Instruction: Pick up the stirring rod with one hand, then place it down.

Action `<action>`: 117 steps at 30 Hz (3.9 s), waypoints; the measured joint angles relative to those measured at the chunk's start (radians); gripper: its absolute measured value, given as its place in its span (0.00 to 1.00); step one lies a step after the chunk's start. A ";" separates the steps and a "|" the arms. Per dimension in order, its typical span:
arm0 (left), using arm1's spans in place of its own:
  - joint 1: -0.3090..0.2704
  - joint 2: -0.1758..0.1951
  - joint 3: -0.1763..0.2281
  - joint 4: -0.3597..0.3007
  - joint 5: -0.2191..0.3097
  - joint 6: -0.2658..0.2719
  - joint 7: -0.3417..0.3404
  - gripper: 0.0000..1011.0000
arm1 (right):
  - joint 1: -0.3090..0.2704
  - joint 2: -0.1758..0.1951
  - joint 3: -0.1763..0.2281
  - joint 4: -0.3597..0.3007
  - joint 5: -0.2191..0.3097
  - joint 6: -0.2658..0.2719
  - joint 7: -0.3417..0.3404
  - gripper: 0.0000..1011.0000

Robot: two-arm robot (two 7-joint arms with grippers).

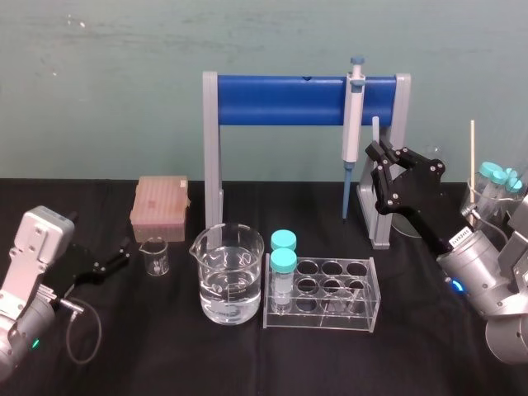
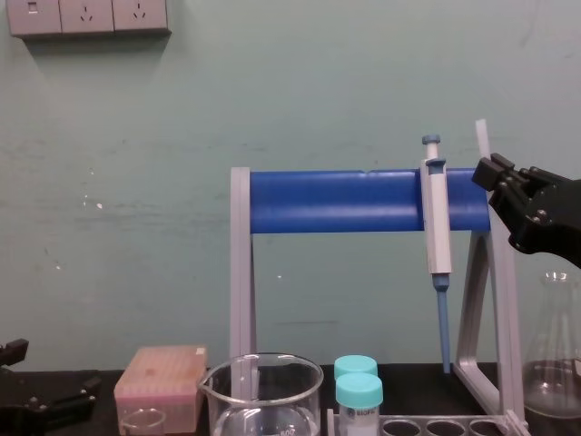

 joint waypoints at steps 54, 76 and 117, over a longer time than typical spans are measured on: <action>0.000 0.000 0.000 0.000 0.000 0.000 0.000 0.99 | -0.010 0.009 0.005 -0.018 0.028 0.034 0.038 0.06; 0.000 0.000 0.000 0.000 0.000 0.000 0.000 0.99 | -0.081 0.024 0.020 -0.102 0.077 0.205 0.110 0.06; 0.000 0.000 0.000 0.000 0.000 0.000 0.000 0.99 | -0.020 0.022 -0.047 0.052 0.051 0.291 0.169 0.06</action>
